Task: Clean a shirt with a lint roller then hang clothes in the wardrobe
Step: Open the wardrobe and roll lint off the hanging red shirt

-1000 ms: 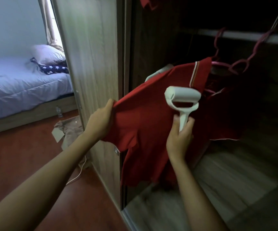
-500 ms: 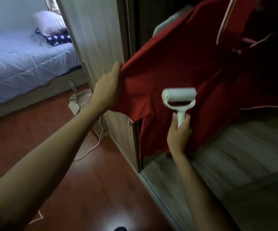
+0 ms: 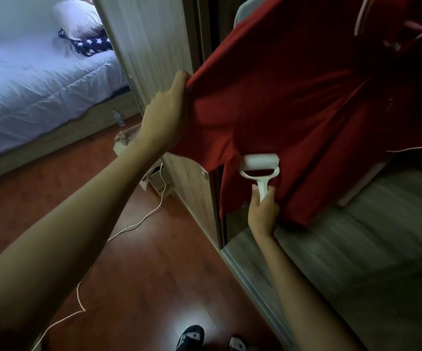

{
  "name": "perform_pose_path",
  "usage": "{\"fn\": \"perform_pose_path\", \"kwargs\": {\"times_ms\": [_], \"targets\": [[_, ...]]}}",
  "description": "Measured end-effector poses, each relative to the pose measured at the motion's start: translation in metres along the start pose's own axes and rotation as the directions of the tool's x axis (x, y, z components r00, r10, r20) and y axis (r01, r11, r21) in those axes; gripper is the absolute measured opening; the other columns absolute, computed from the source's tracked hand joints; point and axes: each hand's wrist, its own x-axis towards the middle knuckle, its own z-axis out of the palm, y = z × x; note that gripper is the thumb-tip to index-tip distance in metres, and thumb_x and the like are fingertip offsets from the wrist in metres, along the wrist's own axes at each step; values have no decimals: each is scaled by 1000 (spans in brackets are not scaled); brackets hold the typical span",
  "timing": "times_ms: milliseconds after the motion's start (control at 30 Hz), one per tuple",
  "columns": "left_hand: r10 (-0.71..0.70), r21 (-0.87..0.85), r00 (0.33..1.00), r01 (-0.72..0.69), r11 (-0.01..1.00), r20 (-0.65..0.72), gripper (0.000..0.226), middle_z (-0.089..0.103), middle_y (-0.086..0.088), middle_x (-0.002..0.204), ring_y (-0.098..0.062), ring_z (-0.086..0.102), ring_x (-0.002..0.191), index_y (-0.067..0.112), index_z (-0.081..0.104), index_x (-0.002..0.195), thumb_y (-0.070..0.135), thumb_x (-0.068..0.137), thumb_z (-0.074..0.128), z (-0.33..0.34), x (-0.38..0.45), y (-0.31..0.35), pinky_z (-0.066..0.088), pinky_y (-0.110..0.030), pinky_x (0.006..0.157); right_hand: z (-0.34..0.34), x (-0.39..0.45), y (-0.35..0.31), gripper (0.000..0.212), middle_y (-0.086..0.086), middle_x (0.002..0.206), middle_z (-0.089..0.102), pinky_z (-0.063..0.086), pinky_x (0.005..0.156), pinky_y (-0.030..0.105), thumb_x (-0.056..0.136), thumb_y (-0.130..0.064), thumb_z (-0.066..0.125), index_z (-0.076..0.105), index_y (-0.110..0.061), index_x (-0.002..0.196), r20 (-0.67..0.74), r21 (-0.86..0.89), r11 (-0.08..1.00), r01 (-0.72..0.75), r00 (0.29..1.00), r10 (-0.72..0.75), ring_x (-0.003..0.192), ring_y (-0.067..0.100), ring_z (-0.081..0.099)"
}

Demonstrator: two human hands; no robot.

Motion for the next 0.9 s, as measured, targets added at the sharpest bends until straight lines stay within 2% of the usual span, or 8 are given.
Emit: {"fn": "perform_pose_path", "kwargs": {"times_ms": [100,200,333,567,633,733,833,900], "targets": [[-7,-26,1000,7,1000,3,28,63,-25,83,-45,61,70,1,43,112,15,91,32,1,-2,3,38,-41,55,13,-2,19,36,13,87,67,48,59,37,96,-45,48,51,-11,105,167,-117,991,-71,982,90,76,31,65],[-7,-29,1000,8,1000,18,25,63,-26,85,-46,61,72,1,42,112,15,93,33,0,-1,5,39,-41,56,15,-7,50,42,15,106,65,40,66,31,97,-45,47,54,-9,117,360,-333,935,-120,901,243,93,33,64],[8,-6,1000,-8,1000,11,23,62,-26,82,-48,60,73,0,42,110,14,94,33,-5,1,5,33,-38,57,10,-11,46,38,14,99,66,41,62,31,97,-46,45,51,-13,114,295,-287,950,-125,932,212,87,33,65],[1,2,1000,-1,1000,27,28,62,-25,81,-46,60,71,4,40,110,24,93,30,-2,-4,7,40,-41,57,-7,-9,42,37,12,103,67,46,69,33,94,-47,49,56,-15,113,344,-360,918,-165,892,295,92,32,64],[22,26,999,-22,999,26,25,62,-25,80,-47,60,69,4,39,111,16,89,34,-3,-5,9,36,-40,56,-27,-9,23,32,4,88,66,48,63,32,94,-47,50,57,-18,107,328,-277,951,-135,917,226,82,28,65],[6,40,1000,-7,999,24,23,61,-26,80,-49,59,70,3,40,112,8,90,38,-6,-6,11,32,-39,57,-74,-6,-21,28,4,81,63,36,57,27,95,-41,52,60,-16,107,240,-180,981,-76,963,118,78,27,63],[11,35,1000,-12,999,12,21,61,-25,80,-48,60,70,6,39,111,8,90,38,-6,-6,10,35,-39,58,-123,9,-63,27,13,92,69,37,66,29,95,-38,54,62,-13,102,-28,-53,998,39,999,-41,86,31,63],[12,16,1000,-12,1000,1,22,61,-24,79,-46,60,68,8,38,111,10,89,39,-5,-3,11,38,-40,57,-145,24,-88,27,6,86,67,41,66,28,96,-38,53,59,-13,100,-191,65,991,121,976,-106,78,24,62]]}}
